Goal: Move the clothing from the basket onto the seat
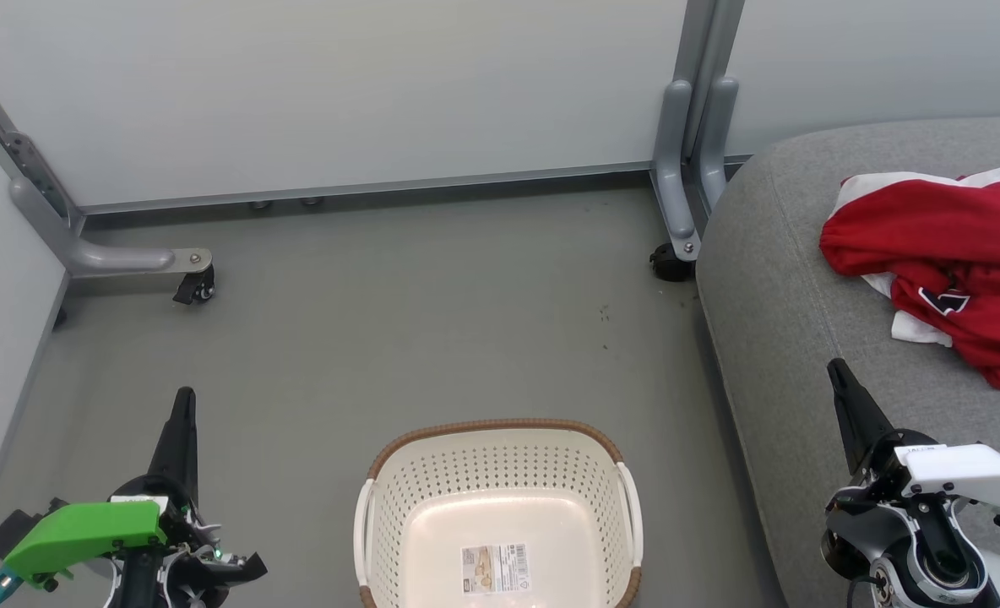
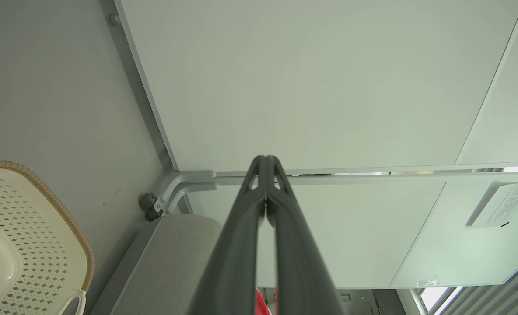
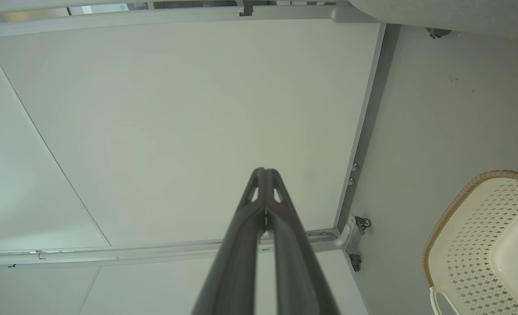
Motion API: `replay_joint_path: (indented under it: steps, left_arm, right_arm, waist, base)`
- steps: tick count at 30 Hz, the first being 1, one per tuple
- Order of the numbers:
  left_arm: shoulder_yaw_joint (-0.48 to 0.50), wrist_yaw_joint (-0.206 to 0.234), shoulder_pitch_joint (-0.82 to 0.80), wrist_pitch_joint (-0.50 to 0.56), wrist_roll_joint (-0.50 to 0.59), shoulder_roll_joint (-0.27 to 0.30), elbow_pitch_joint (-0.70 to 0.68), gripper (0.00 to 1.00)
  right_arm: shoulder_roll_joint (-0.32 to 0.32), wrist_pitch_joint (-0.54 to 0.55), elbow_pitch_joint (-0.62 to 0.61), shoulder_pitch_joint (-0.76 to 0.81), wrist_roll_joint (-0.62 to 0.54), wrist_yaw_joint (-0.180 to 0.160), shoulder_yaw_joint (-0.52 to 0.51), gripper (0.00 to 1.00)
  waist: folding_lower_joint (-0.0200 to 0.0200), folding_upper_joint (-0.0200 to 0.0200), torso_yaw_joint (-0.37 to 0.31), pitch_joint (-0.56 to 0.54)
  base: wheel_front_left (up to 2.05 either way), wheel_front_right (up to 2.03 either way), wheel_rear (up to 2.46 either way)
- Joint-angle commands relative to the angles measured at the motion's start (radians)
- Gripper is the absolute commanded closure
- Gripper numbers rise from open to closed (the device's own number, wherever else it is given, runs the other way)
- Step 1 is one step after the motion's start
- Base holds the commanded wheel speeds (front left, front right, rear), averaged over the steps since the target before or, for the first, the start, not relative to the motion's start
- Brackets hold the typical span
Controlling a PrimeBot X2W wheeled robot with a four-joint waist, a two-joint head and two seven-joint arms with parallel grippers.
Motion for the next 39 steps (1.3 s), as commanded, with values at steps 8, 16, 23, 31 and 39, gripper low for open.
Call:
replay_joint_path:
  steps: [8, 16, 23, 31, 39]
  left_arm:
    - [0.005, -0.004, -0.011, 0.003, -0.001, 0.005, 0.002, 1.0]
    - [0.006, -0.004, -0.011, 0.003, 0.0, 0.004, 0.002, 1.0]
    - [0.007, -0.004, -0.011, 0.004, 0.001, 0.004, 0.002, 1.0]
    - [0.007, -0.004, -0.011, 0.004, 0.002, 0.003, 0.002, 1.0]
    - [0.008, -0.004, -0.011, 0.005, 0.002, 0.002, 0.002, 1.0]
  right_arm:
    - [0.004, 0.008, 0.002, -0.005, -0.001, 0.0, -0.005, 1.0]
    - [0.006, 0.009, 0.002, -0.006, -0.005, 0.0, -0.008, 1.0]
    - [0.008, 0.012, 0.003, -0.006, -0.007, 0.0, -0.011, 1.0]
    - [0.009, 0.014, 0.003, -0.006, -0.009, 0.0, -0.013, 1.0]
    - [0.01, 0.015, 0.003, -0.006, -0.01, 0.0, -0.015, 1.0]
  waist:
    - [0.0, 0.0, 0.0, 0.0]
    - [0.0, 0.0, 0.0, 0.0]
    - [0.0, 0.0, 0.0, 0.0]
    - [0.0, 0.0, 0.0, 0.0]
    - [0.0, 0.0, 0.0, 0.0]
  base:
    - [0.0, 0.0, 0.0]
    - [0.0, 0.0, 0.0]
    - [0.0, 0.0, 0.0]
    - [0.0, 0.0, 0.0]
    - [0.0, 0.0, 0.0]
